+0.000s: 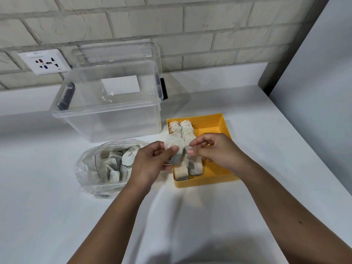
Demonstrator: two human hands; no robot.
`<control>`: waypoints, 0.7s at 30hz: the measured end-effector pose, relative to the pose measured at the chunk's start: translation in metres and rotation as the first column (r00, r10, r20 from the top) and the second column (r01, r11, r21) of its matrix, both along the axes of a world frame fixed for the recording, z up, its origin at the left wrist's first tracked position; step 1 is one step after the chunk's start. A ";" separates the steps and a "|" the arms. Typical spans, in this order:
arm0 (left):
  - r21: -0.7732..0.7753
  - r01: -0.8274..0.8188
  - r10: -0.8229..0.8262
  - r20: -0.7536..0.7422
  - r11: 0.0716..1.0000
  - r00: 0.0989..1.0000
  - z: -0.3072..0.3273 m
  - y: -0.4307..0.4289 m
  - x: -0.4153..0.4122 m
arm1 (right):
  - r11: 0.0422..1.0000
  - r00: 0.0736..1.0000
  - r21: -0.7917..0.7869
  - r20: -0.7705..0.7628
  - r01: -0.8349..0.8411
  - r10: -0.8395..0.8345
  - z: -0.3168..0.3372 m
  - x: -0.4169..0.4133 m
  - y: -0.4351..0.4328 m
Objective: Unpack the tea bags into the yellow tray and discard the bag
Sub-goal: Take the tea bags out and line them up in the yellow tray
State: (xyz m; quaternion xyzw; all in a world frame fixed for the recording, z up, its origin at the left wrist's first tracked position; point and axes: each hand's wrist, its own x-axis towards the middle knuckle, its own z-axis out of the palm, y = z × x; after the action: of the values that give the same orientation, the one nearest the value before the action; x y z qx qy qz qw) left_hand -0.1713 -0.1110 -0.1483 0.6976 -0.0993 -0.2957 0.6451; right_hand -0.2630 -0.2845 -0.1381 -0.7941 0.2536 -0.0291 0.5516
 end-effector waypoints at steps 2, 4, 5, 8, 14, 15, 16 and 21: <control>-0.003 -0.001 0.001 -0.014 1.000 1.000 0.000 -0.002 0.000 | 0.998 0.998 0.055 0.047 -0.043 0.041 0.007 0.000 0.007; -0.006 0.011 -0.011 -0.037 1.000 0.999 0.000 -0.002 -0.002 | 0.999 0.996 -0.026 0.089 -0.022 0.024 0.008 0.002 0.010; -0.012 0.022 -0.023 -0.045 1.000 0.999 0.000 -0.003 -0.002 | 0.998 0.994 -0.058 0.109 -0.003 0.010 0.007 0.003 0.011; -0.046 0.045 -0.049 -0.076 0.998 0.996 0.004 -0.003 -0.004 | 0.999 0.986 -0.041 0.167 0.035 -0.028 0.006 0.006 0.008; -0.053 -0.020 0.017 -0.057 0.998 0.998 0.012 0.002 0.003 | 0.998 0.987 -0.037 0.155 0.046 -0.040 0.018 -0.005 -0.017; -0.038 -0.029 0.028 -0.041 0.999 0.999 0.011 0.004 0.004 | 0.999 0.994 -0.049 0.108 0.010 -0.005 0.018 -0.009 -0.023; -0.026 -0.035 0.034 -0.031 0.999 0.999 0.011 0.005 0.005 | 0.997 0.998 -0.067 0.046 -0.036 0.039 0.016 -0.012 -0.027; -0.015 -0.023 0.022 -0.054 1.000 0.998 0.003 0.005 0.003 | 0.990 0.977 -0.029 -0.165 -0.141 0.134 -0.012 -0.012 -0.022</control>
State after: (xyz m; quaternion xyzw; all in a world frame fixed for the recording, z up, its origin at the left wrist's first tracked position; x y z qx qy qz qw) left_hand -0.1685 -0.1061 -0.1451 0.6854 -0.0765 -0.3062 0.6562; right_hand -0.2754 -0.3064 -0.1497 -0.8204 0.2415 0.0688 0.5136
